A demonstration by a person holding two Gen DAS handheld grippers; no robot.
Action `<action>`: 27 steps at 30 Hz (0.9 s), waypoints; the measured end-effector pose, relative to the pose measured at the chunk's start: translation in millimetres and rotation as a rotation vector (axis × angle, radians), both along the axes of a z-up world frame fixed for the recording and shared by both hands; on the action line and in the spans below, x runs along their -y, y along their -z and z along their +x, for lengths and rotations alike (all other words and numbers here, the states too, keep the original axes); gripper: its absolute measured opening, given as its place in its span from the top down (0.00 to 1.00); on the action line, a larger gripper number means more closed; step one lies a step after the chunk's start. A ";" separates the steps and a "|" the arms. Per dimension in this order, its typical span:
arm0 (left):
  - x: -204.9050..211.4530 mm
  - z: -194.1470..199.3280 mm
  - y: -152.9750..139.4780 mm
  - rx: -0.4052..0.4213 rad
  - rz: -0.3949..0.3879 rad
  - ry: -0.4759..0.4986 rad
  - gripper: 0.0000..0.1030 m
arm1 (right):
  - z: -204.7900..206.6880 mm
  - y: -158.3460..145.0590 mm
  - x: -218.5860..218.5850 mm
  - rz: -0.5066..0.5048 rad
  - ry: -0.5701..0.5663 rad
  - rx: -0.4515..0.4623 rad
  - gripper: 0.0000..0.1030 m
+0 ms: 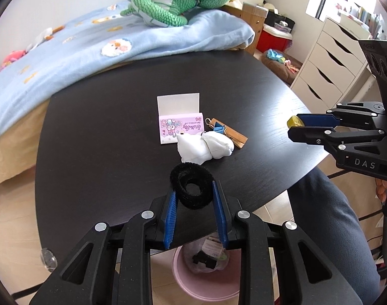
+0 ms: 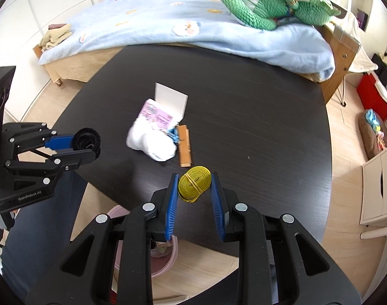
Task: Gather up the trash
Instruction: 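Carry the yellow roll over the wastebasket and open the right gripper while the left holds the ring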
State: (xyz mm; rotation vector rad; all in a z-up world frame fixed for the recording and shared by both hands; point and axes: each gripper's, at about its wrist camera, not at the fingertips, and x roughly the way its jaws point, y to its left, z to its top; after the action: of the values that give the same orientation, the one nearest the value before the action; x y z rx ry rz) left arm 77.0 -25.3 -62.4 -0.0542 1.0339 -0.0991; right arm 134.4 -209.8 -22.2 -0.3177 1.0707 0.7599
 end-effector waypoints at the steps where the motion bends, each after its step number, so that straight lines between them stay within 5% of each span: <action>1: -1.0 -3.2 -2.7 0.009 0.003 0.004 0.74 | -3.3 -2.2 0.3 0.003 -0.004 0.006 0.76; 27: 11.5 -92.6 -37.3 0.120 -0.006 0.072 0.74 | -119.2 -41.6 14.7 0.123 -0.083 0.060 0.76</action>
State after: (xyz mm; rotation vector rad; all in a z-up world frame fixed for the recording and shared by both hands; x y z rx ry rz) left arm -15.6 -36.9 -25.1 -0.0168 0.9155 -0.1690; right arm 15.1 -224.6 19.4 -0.2798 0.9545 0.8817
